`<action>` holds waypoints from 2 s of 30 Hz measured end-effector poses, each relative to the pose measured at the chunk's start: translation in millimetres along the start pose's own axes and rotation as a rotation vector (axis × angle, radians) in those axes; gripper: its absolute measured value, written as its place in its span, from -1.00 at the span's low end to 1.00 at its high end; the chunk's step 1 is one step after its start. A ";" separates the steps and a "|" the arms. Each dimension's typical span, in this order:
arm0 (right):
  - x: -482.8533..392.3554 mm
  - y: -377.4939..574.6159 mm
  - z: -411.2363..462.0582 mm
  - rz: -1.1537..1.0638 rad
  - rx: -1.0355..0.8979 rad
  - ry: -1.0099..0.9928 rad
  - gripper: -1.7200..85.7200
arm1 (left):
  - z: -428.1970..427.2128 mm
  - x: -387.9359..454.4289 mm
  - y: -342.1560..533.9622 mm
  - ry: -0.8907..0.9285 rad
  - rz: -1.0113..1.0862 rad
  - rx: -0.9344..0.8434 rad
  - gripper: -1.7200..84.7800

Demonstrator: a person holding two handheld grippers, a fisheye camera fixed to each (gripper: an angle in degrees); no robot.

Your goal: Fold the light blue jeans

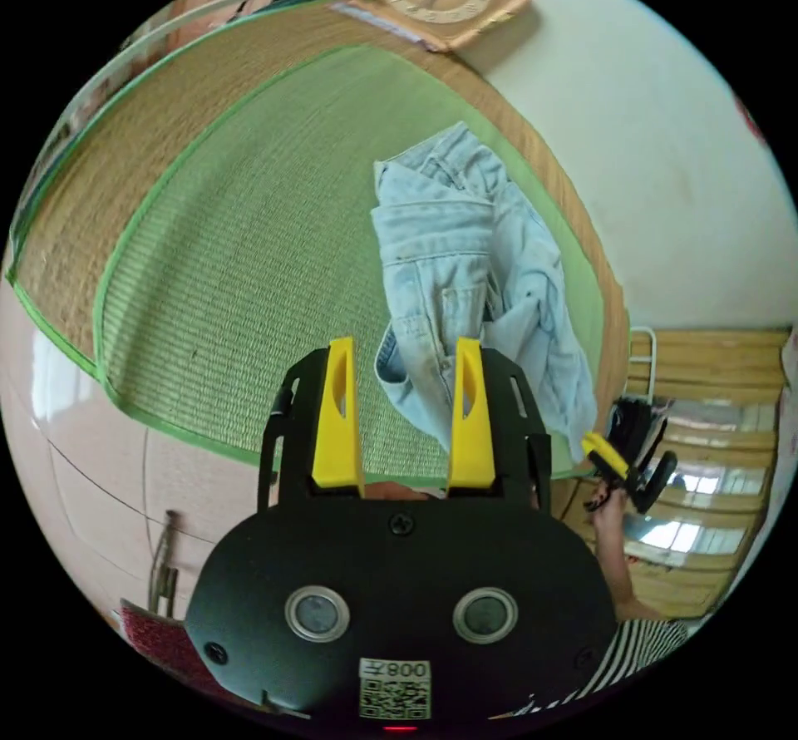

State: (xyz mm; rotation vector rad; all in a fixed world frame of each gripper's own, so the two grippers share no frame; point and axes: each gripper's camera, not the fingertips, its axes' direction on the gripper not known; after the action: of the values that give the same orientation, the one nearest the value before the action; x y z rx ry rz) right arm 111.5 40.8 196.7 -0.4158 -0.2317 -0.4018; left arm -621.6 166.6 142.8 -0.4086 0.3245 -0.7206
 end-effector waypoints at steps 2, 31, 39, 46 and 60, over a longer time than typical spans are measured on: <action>-49.0 -24.4 30.4 -0.185 -0.092 0.080 -0.75 | 9.2 -3.1 -3.9 0.052 0.008 -0.025 -0.74; -19.4 74.5 5.2 0.120 -0.055 0.051 -0.82 | -18.5 -10.3 84.6 -0.100 0.061 0.234 -0.86; 82.0 153.3 -14.8 0.415 -0.073 0.189 -0.76 | 108.2 214.7 -4.7 0.037 0.650 -0.034 -0.77; 183.8 236.3 -27.7 0.808 -0.035 0.249 -0.76 | 205.4 322.9 -26.7 -0.193 0.796 -0.166 -0.73; 293.4 297.4 -14.7 0.950 -0.054 0.246 -0.81 | 267.1 397.2 -31.4 -0.383 0.834 -0.206 -0.90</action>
State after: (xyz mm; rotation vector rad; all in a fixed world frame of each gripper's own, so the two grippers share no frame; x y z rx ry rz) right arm 502.2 186.9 168.6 -0.4773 0.2252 0.4758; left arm -245.8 -63.2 332.6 -0.5424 0.1779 0.2110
